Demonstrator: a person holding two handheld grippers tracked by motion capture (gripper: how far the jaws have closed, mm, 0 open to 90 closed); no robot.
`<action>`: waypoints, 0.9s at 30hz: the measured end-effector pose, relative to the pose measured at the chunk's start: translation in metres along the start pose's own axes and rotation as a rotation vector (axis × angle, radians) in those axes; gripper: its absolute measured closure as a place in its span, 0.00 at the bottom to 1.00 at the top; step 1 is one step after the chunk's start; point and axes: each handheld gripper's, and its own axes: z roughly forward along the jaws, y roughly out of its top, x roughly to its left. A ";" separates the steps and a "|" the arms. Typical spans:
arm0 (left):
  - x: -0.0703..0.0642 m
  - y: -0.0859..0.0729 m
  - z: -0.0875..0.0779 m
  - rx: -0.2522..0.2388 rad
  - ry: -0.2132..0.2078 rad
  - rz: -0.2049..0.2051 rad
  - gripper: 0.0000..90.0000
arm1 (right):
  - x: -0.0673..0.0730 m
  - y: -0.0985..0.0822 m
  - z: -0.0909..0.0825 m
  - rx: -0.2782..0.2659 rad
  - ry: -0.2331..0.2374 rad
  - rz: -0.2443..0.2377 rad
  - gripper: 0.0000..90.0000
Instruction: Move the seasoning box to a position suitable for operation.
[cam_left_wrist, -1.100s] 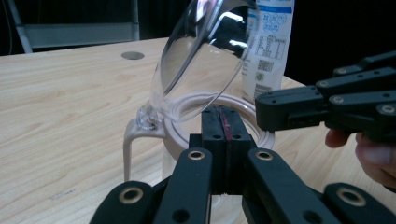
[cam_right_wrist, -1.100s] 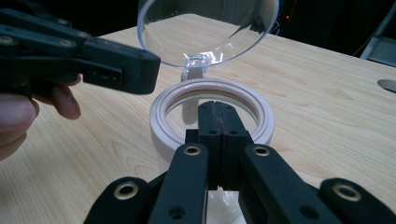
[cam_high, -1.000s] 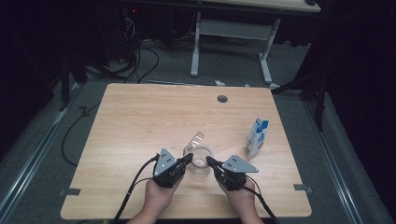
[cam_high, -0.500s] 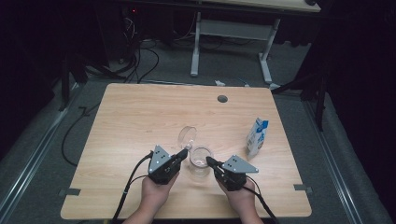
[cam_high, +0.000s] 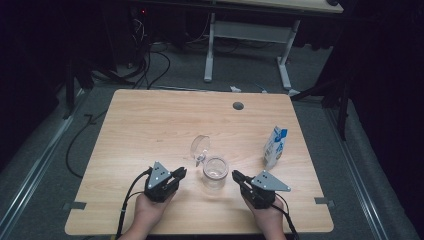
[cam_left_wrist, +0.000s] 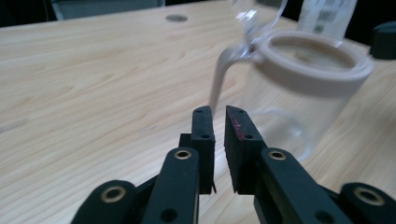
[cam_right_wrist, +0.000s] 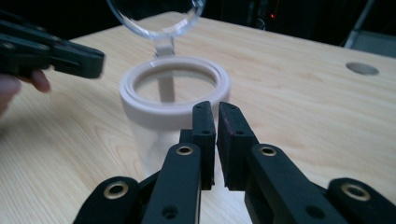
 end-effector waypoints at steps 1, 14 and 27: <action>0.003 -0.002 -0.002 0.003 0.010 0.003 0.89 | -0.002 -0.003 -0.001 0.006 -0.004 0.006 0.95; 0.049 -0.023 -0.038 0.077 0.081 -0.016 0.70 | -0.024 -0.023 -0.004 0.066 -0.087 0.046 0.92; 0.053 -0.028 -0.037 0.078 0.050 0.014 0.52 | -0.037 -0.033 -0.015 0.115 -0.251 0.110 0.75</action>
